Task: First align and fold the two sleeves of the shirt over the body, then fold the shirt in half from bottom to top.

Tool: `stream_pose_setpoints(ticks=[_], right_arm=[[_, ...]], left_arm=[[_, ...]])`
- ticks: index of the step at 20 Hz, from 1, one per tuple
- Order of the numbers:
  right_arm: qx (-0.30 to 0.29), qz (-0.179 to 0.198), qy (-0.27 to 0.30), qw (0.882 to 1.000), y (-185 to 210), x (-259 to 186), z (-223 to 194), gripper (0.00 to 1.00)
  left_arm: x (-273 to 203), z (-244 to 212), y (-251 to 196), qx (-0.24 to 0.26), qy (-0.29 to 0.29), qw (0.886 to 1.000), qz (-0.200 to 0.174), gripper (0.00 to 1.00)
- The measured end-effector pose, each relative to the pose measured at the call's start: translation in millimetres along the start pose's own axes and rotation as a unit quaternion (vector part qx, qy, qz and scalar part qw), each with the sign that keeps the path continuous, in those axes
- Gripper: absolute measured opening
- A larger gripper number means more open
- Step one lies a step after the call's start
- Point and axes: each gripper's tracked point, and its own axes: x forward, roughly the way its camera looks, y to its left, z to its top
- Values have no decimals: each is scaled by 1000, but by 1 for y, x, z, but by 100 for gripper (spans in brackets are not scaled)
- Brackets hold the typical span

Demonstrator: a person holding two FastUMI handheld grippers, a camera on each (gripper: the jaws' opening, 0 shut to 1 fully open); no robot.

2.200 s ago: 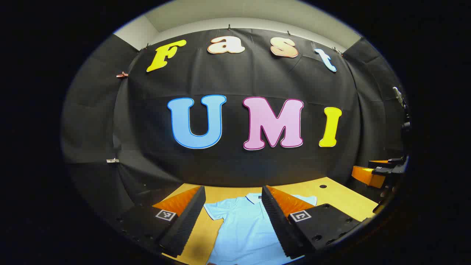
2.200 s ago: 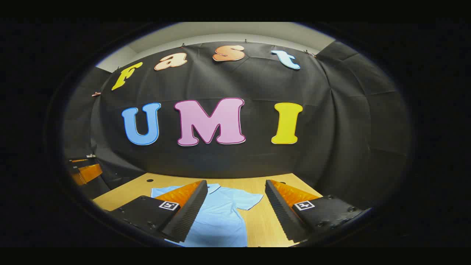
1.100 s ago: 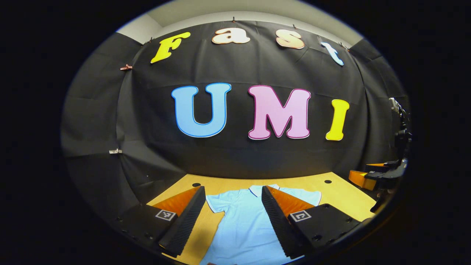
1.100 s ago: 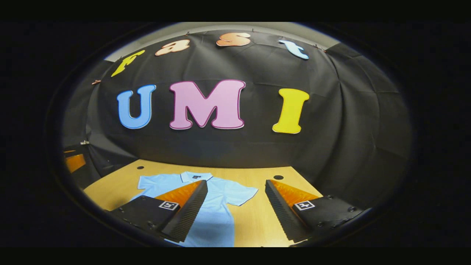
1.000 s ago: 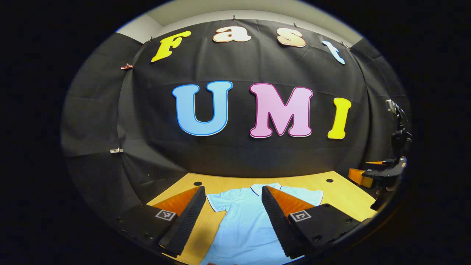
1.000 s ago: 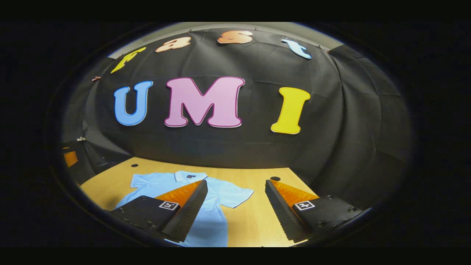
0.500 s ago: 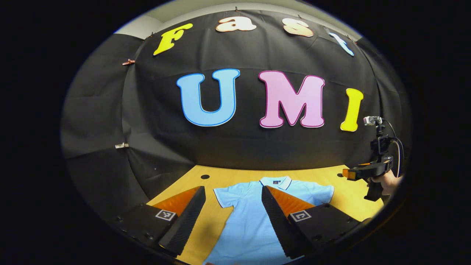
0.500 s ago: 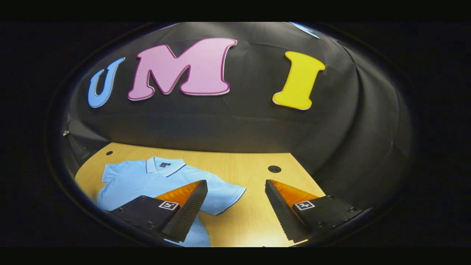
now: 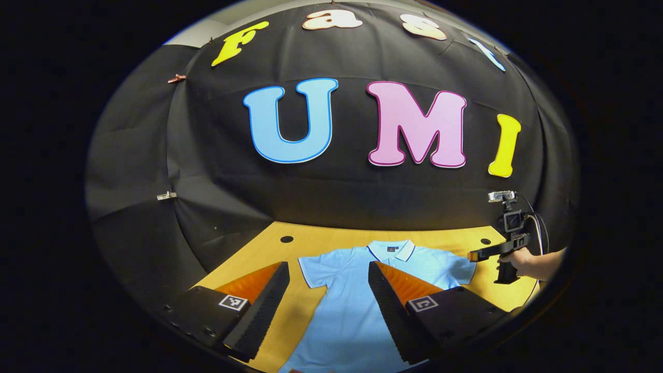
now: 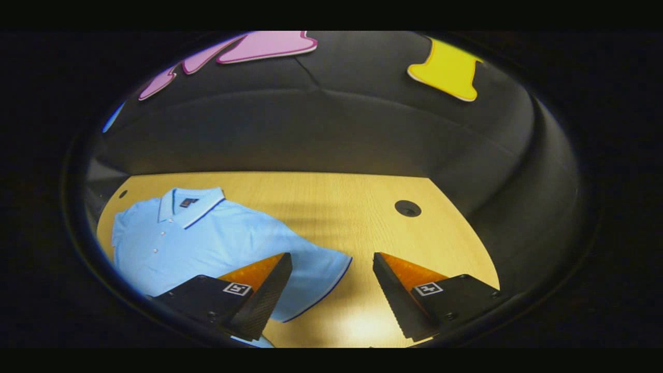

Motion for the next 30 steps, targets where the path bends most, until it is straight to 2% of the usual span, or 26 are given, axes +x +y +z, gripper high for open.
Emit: stream_pose_setpoints(ticks=[4, 6, 9, 11, 12, 13, 14, 15, 16, 18, 20, 22, 26, 30], right_arm=[[29, -5, 27, 999, -7, 24, -15, 96], [40, 9, 28, 999, -1, 30, -17, 97], [51, 25, 31, 998, 3, 30, -17, 93], [59, 30, 34, 997, 8, 34, -17, 75], [53, 36, 35, 997, 10, 31, -19, 78], [46, 40, 32, 998, 13, 31, -17, 57], [40, 48, 29, 998, 18, 30, -17, 55], [34, 51, 27, 998, 21, 30, -18, 48], [27, 54, 23, 998, 24, 31, -17, 28], [17, 51, 21, 998, 27, 28, -16, 17], [29, 53, 26, 998, 31, 30, -16, 11], [40, 53, 27, 997, 31, 27, -16, 11], [24, 57, -3, 998, 38, 12, 4, 11], [13, 84, -33, 996, 71, -13, 35, 11]], left_arm=[[9, -8, 1, 1, 13, 1000, 3, 97], [13, -9, -1, 7, 13, 1000, 1, 97], [15, -13, -2, 1, 17, 1000, -2, 96], [18, -16, -3, -7, 21, 1000, -1, 96], [18, -16, -3, -10, 21, 1000, 0, 97], [19, -18, -3, -11, 21, 1000, 0, 97], [19, -19, -3, -10, 22, 1000, -1, 97], [19, -23, -2, -7, 24, 1000, -1, 97], [18, -24, -1, -5, 26, 1000, 0, 97], [18, -29, 1, -5, 31, 1000, 1, 97], [18, -34, 5, -7, 36, 999, 3, 97], [17, -40, 9, -10, 41, 999, 6, 97], [16, -44, 18, -19, 43, 999, 15, 97], [17, -47, 27, -29, 43, 998, 22, 97]])
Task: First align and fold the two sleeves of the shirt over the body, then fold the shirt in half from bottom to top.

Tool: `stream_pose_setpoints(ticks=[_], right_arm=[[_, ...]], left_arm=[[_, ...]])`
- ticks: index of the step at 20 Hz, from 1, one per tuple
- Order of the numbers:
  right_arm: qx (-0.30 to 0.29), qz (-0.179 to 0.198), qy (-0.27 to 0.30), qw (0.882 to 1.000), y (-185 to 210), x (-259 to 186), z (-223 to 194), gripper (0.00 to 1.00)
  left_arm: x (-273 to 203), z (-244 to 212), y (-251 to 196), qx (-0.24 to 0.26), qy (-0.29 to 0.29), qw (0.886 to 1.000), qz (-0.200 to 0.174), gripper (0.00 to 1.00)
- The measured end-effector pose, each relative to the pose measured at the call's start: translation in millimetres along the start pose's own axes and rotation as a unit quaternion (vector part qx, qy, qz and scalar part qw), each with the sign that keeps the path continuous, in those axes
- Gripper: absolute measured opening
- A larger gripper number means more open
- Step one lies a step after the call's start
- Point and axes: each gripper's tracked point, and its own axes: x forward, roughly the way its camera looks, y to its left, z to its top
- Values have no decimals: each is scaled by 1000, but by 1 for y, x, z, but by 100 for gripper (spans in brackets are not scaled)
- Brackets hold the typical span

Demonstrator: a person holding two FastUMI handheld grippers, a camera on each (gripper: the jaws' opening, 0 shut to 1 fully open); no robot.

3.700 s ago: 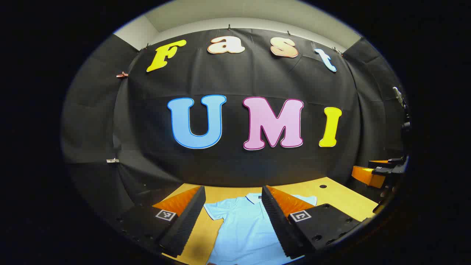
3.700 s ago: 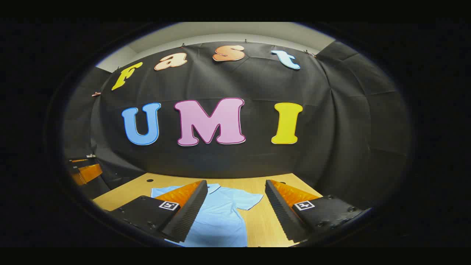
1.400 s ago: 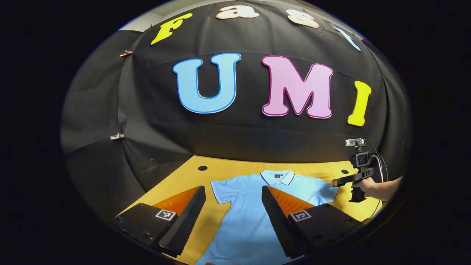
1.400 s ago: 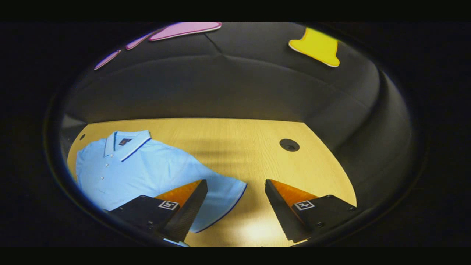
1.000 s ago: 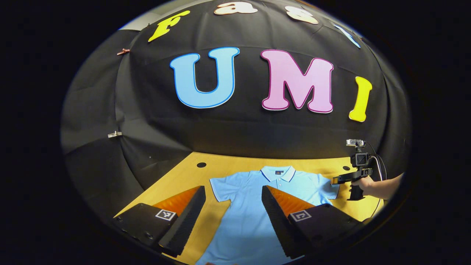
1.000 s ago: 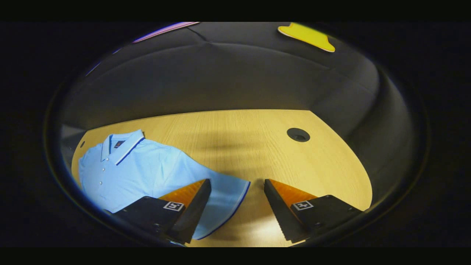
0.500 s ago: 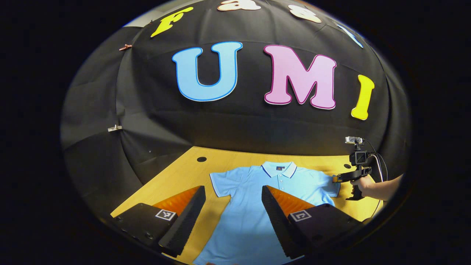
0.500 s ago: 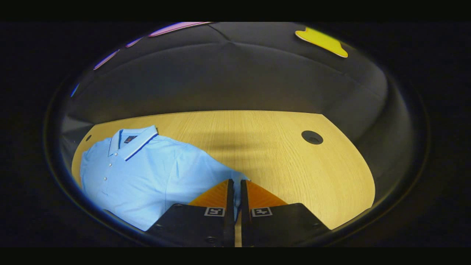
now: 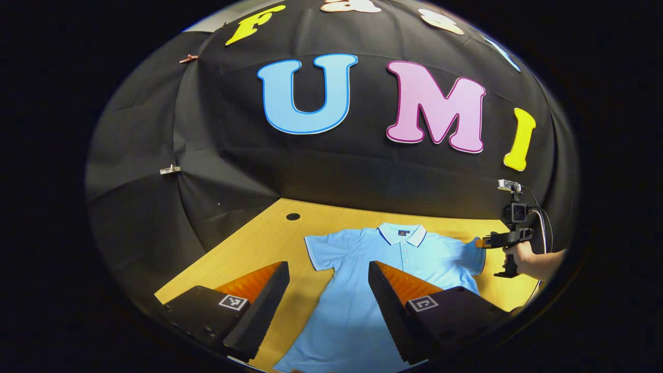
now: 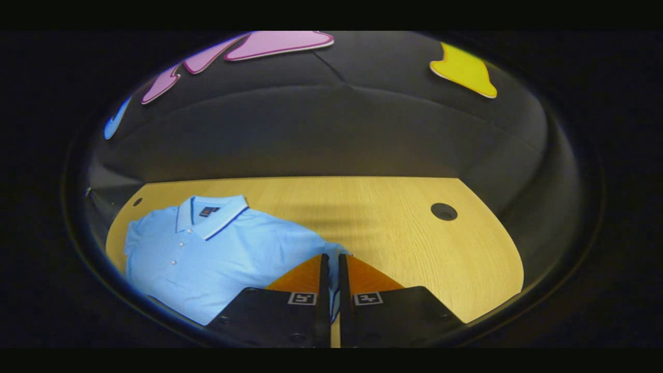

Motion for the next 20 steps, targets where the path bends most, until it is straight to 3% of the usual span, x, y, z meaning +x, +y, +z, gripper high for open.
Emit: stream_pose_setpoints(ticks=[7, 13, 14, 17, 20], right_arm=[[-41, 75, -32, 996, 121, -8, 47, 11], [-85, 98, -6, 992, 201, 5, 25, 13], [-96, 95, -6, 991, 202, 3, 20, 27], [-106, 96, -19, 990, 194, -20, 13, 98], [-96, 89, -27, 991, 160, -55, 1, 98]], left_arm=[[-6, -4, 14, -8, -4, 1000, 14, 97], [-1, -13, 43, -37, -1, 999, 35, 97], [5, -14, 44, -43, -1, 999, 34, 97], [36, -16, 45, -34, 0, 999, 17, 97], [86, -16, 41, -16, 8, 1000, -10, 97]])
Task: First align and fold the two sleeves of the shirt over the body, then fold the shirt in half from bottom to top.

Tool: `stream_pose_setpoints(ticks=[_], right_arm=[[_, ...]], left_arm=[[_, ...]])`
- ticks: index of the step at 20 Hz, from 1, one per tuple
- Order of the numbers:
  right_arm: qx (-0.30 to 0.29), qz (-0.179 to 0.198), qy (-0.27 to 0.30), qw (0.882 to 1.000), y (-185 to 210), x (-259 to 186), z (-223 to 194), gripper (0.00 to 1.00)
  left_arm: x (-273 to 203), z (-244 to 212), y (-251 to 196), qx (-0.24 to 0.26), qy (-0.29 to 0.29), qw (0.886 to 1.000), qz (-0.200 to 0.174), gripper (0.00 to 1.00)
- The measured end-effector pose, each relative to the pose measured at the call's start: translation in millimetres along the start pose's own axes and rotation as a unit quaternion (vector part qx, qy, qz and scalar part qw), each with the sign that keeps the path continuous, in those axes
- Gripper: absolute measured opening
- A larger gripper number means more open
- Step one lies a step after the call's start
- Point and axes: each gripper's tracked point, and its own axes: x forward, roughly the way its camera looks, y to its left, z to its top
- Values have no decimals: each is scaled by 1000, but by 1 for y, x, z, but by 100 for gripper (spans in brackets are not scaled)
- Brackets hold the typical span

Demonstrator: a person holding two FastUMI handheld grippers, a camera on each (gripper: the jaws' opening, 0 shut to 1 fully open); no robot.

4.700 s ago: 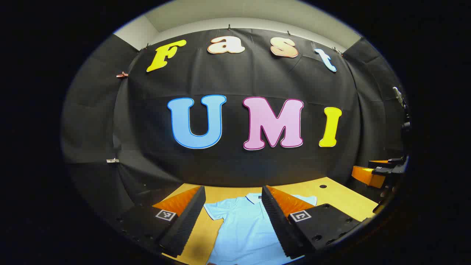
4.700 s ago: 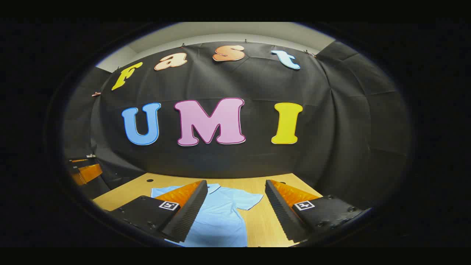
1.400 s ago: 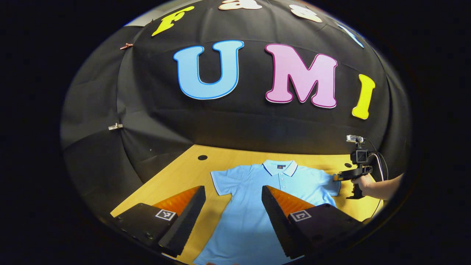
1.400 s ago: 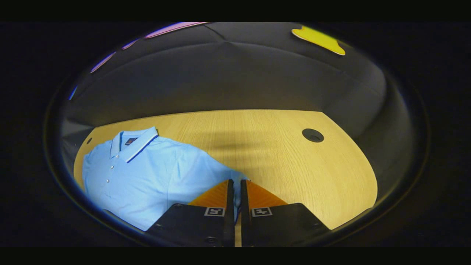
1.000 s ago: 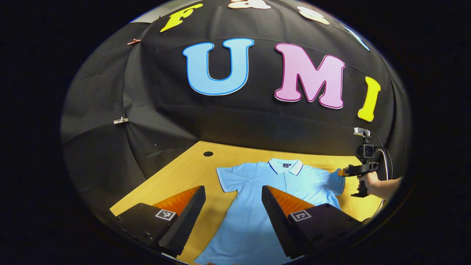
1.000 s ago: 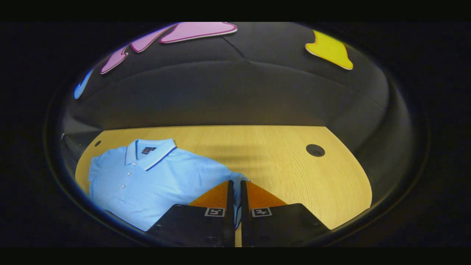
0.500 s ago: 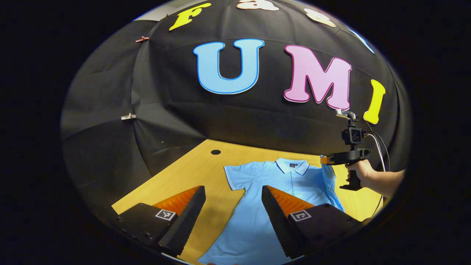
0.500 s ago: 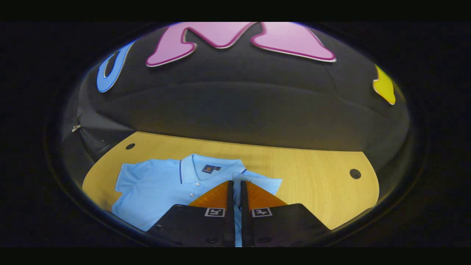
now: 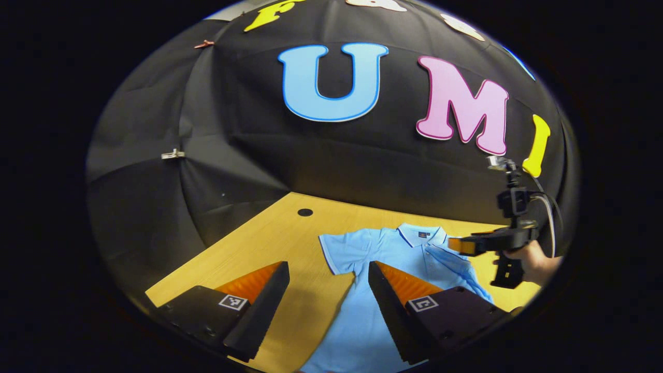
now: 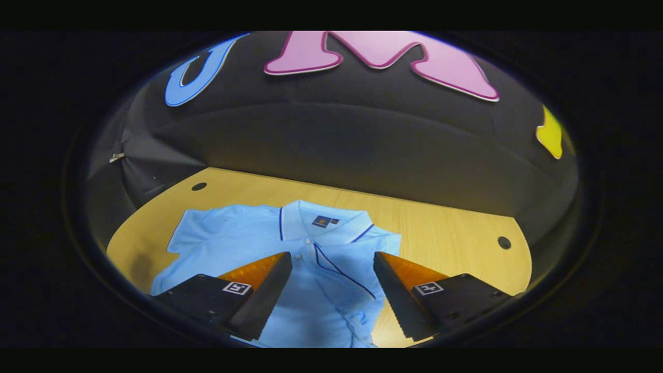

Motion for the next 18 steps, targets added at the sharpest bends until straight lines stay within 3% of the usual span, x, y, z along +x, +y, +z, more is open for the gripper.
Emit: stream_pose_setpoints(ticks=[6, 11, 15, 18], right_arm=[[-6, -25, -13, 1000, -43, -70, -41, 98], [29, -35, -37, 998, -57, -97, -52, 98], [54, -53, -47, 996, -73, -109, -58, 98], [89, -73, -53, 992, -89, -115, -62, 98]], left_arm=[[123, -9, -3, 0, 35, 999, -32, 97], [219, -23, 10, -25, 71, 997, -19, 96], [269, -40, 12, 16, 102, 995, -6, 97], [278, -66, 10, 35, 154, 987, -4, 97]])
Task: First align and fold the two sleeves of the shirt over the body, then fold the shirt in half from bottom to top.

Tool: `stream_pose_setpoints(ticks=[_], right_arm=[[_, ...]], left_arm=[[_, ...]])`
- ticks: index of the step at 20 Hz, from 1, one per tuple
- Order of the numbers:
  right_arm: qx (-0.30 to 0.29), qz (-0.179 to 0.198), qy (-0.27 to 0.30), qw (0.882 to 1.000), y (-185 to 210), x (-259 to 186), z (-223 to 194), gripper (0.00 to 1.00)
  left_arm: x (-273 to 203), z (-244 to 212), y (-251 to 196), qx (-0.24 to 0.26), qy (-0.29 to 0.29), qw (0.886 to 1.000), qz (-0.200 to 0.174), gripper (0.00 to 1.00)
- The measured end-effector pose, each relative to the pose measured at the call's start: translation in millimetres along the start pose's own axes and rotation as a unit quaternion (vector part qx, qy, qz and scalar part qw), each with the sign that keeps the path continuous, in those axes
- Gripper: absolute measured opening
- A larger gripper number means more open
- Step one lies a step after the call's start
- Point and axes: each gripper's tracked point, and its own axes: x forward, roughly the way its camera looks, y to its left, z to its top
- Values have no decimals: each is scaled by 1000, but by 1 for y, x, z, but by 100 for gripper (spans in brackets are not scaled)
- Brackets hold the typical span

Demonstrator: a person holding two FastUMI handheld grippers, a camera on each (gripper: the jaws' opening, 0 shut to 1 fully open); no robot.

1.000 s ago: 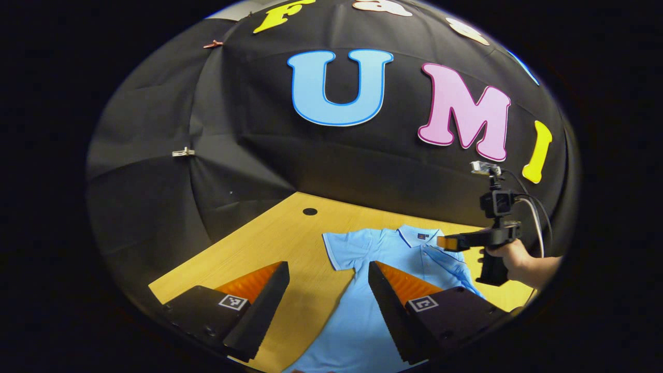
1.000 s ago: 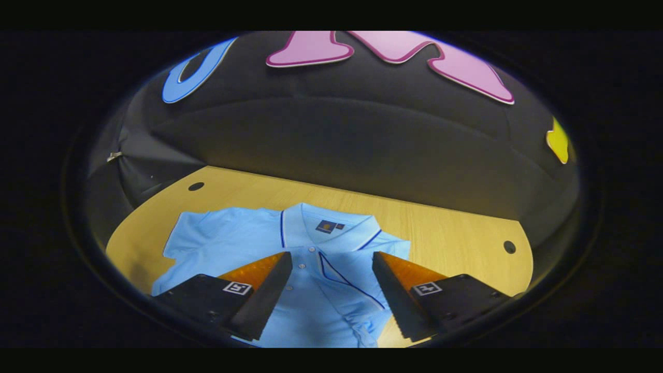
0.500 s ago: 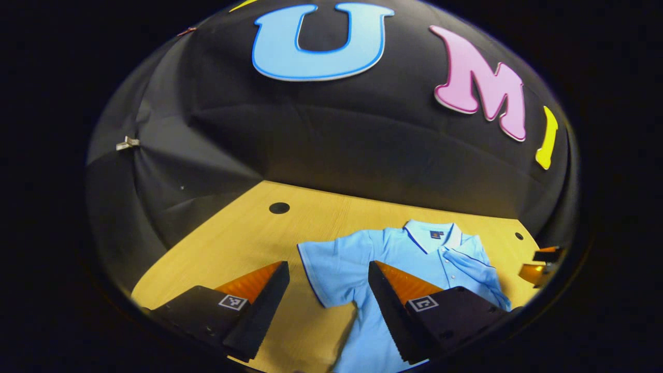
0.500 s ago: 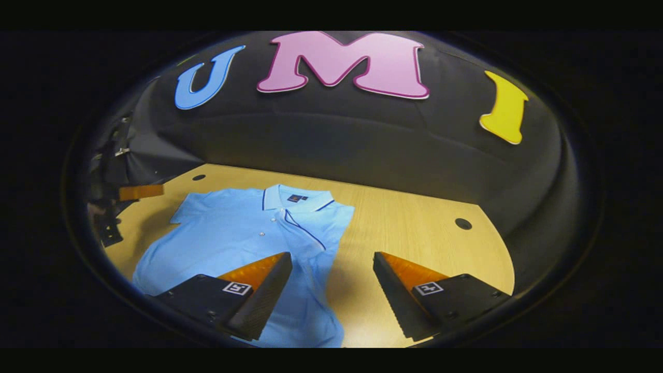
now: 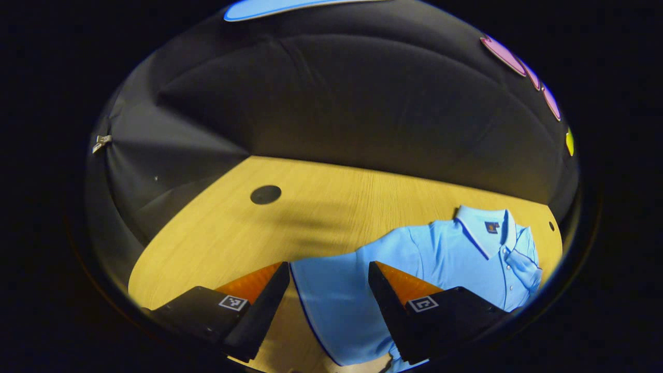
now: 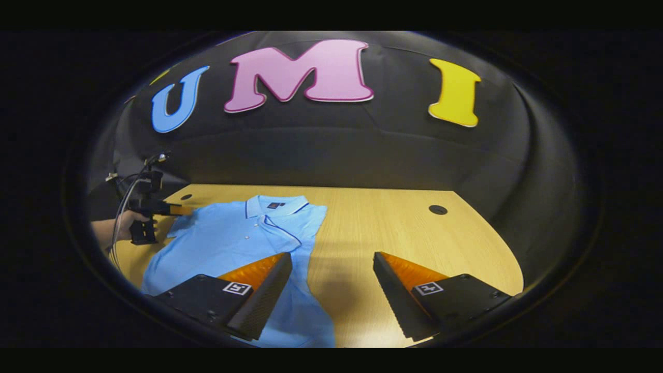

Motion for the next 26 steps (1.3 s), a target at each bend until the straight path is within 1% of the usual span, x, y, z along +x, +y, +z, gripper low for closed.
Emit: stream_pose_setpoints(ticks=[1, 2, 3, 4, 6, 8, 11, 12, 13, 14, 15, 16, 17, 19, 22, 24, 26], right_arm=[[12, -2, -1, 1000, -4, 0, -1, 98], [17, -5, 1, 1000, -8, -3, -5, 98], [16, -11, 5, 1000, -13, -4, -9, 98], [13, -16, 9, 1000, -18, -4, -14, 98], [15, -19, 15, 1000, -22, -6, -21, 97], [20, -20, 17, 999, -23, -7, -26, 97], [21, -18, 24, 999, -23, -8, -34, 97], [21, -17, 24, 999, -22, -9, -35, 94], [18, -18, 22, 999, -23, -9, -34, 97], [15, -19, 20, 1000, -24, -10, -34, 97], [12, -19, 19, 1000, -24, -11, -34, 94], [10, -19, 19, 1000, -24, -13, -35, 97], [9, -19, 19, 1000, -24, -15, -36, 97], [9, -23, 19, 1000, -28, -19, -38, 97], [17, -30, 25, 999, -33, -26, -45, 97], [25, -33, 27, 999, -34, -33, -49, 97], [31, -34, 24, 999, -35, -42, -53, 97]], left_arm=[[2, 6, 1, 13, -10, 1000, -1, 98], [8, 3, -3, 13, -1, 1000, -12, 100], [5, 5, -5, 20, -2, 1000, -13, 98], [6, 4, -7, 25, 4, 999, -24, 100], [7, 4, -14, 38, 6, 999, -39, 88], [9, 5, -22, 41, 1, 998, -51, 62], [10, 8, -33, 40, -9, 997, -59, 26], [11, 11, -33, 39, -14, 997, -58, 14], [10, 10, -34, 39, -17, 997, -57, 7], [11, 12, -35, 39, -19, 998, -53, 7], [10, 12, -34, 42, -21, 998, -46, 6], [8, 14, -33, 52, -22, 998, -34, 6], [3, 18, -33, 63, -27, 997, -23, 6], [-11, 33, -48, 68, -49, 996, -21, 6], [-36, 54, -82, 80, -76, 993, -44, 6], [-49, 59, -115, 91, -81, 991, -64, 6], [-58, 58, -153, 86, -81, 989, -89, 6]])
